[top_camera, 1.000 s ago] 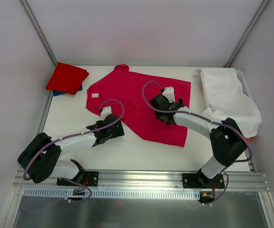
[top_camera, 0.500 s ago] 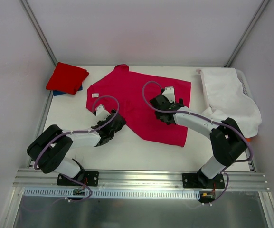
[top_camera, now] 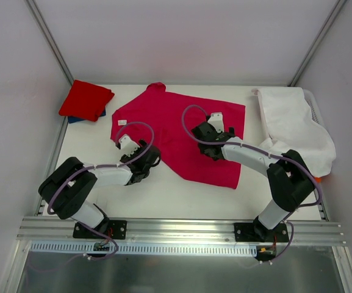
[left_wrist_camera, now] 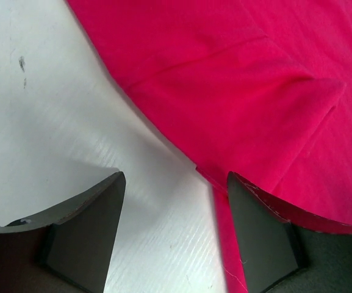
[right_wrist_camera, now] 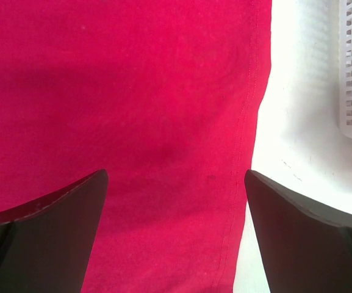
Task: Fold and stack the t-shirts
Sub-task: Flatten the tshirt out
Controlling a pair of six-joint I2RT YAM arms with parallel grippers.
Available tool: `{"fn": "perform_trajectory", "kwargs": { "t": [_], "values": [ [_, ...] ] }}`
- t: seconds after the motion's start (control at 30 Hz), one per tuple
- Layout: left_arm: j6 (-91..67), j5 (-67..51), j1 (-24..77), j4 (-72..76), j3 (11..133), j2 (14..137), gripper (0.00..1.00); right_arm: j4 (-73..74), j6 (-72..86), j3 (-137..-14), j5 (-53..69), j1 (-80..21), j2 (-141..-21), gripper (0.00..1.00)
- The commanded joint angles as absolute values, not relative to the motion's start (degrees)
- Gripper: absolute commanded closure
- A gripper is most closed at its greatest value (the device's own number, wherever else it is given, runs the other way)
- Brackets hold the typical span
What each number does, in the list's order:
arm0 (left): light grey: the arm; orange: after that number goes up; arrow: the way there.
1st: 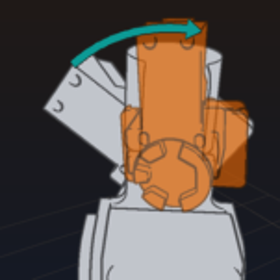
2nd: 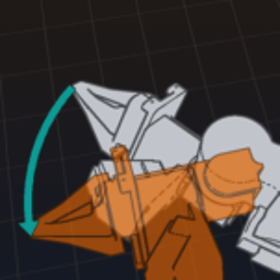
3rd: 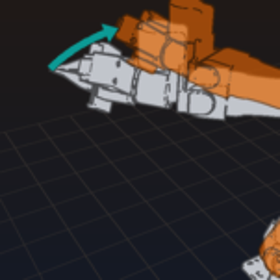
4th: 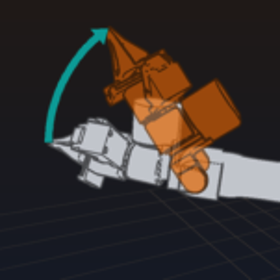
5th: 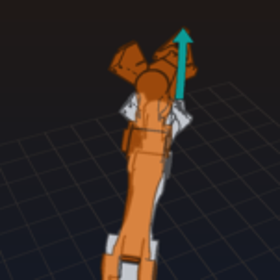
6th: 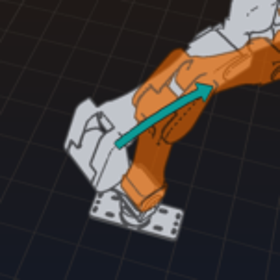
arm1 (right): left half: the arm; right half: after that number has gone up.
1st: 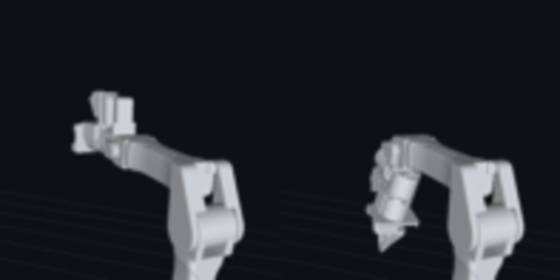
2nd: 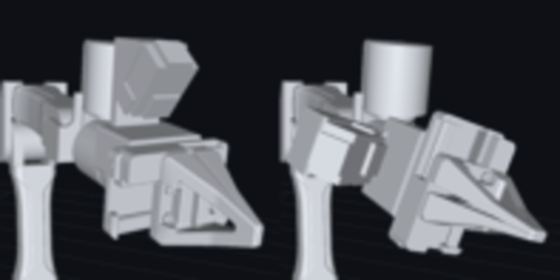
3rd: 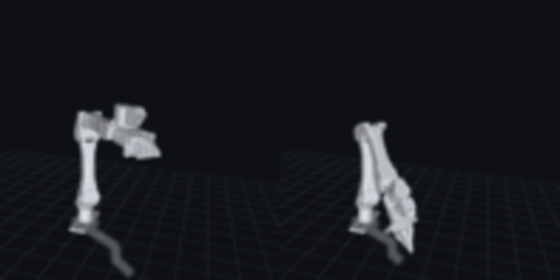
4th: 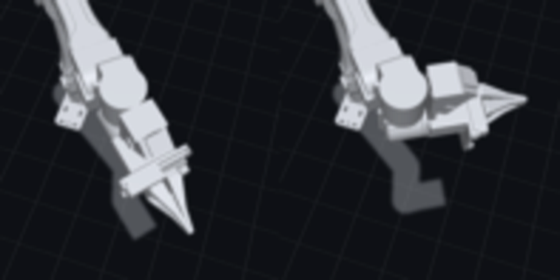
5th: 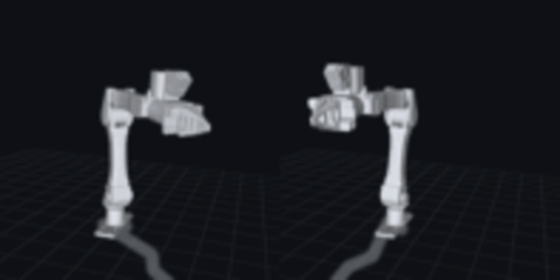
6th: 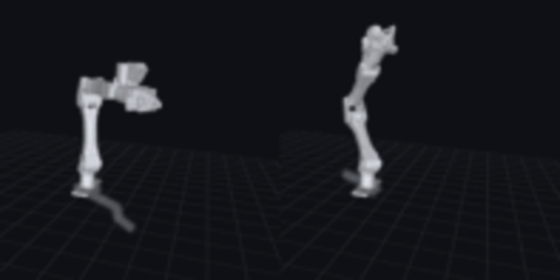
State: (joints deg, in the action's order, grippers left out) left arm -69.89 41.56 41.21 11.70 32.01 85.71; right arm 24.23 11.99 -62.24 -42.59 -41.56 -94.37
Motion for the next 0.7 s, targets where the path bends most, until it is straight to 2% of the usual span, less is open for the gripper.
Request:
{"fn": "perform_trajectory", "kwargs": {
  "t": [0.0, 0.27, 0.5, 0.67],
  "values": [
    [-68.6, 44.2, 40.4, 10.7, 34.3, 89.3, 0.32, 24.3, 13.0, -63.5, -43.2, -41.7, -94.3, 0.01],
    [-64.7, 39.0, 36.7, 19.6, 34.3, 94.2, 0.37, 24.2, 13.0, -63.4, -43.3, -41.8, -94.7, 0.01],
    [-63.0, 37.4, 35.0, 20.9, 35.7, 95.0, 0.42, 24.2, 12.8, -63.7, -43.1, -41.8, -95.4, 0.01],
    [-62.2, 37.4, 34.7, 20.7, 35.9, 94.5, 0.50, 24.2, 12.8, -64.2, -42.9, -41.8, -96.1, 0.01]
  ]
}}
